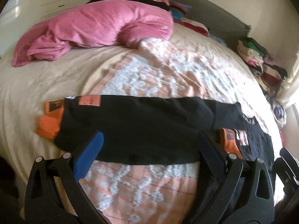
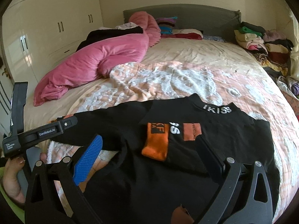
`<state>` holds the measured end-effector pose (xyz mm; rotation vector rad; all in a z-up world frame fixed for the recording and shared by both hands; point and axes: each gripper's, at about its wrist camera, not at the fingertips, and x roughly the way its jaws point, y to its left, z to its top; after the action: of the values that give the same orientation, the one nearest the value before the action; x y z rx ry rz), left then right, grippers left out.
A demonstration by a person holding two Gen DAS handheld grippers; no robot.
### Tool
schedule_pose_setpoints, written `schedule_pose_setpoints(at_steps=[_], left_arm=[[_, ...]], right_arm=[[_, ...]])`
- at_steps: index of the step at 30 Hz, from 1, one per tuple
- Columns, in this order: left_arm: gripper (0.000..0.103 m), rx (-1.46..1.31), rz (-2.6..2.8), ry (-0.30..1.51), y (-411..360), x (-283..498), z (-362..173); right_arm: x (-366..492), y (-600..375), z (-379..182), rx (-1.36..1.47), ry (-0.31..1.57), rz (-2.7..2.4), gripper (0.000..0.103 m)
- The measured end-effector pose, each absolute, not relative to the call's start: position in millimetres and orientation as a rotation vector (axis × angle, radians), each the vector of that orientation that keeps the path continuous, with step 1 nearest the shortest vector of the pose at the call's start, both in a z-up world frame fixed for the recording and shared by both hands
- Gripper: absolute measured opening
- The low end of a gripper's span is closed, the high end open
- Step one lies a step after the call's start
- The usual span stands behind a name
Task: Fold small clothes
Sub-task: 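Move the left tool to the other sleeve's orange cuff, then grasp the orange cuff of the other sleeve with the left tool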
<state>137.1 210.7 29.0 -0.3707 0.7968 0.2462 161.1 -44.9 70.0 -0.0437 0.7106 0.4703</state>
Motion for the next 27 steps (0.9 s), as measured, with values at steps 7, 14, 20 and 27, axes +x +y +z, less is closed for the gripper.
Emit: schedule_pose_setpoints(at_steps=[7,14,20,27], left_arm=[[0.094,-0.426,0.42,0.781,242.5,131.0,26.4],[0.094,-0.499,0.526,0.778,266.8,123.1,20.3],[0.094,-0.542,0.653,0.792,283.5,117.6,12.4],[0.094,-0.624,0.739,0.821,305.8,110.9,-3.0]], right_arm=[[162.9,-26.7,76.1,-0.043,0.714,0.546,0.099],[163.2,-10.2,76.8,-0.05,0.73,0.605,0.099],[164.0,0.9,72.6,-0.001,0.783,0.705,0.099],[158.6,21.9,68.1,-0.036,0.803,0.778,0.099]])
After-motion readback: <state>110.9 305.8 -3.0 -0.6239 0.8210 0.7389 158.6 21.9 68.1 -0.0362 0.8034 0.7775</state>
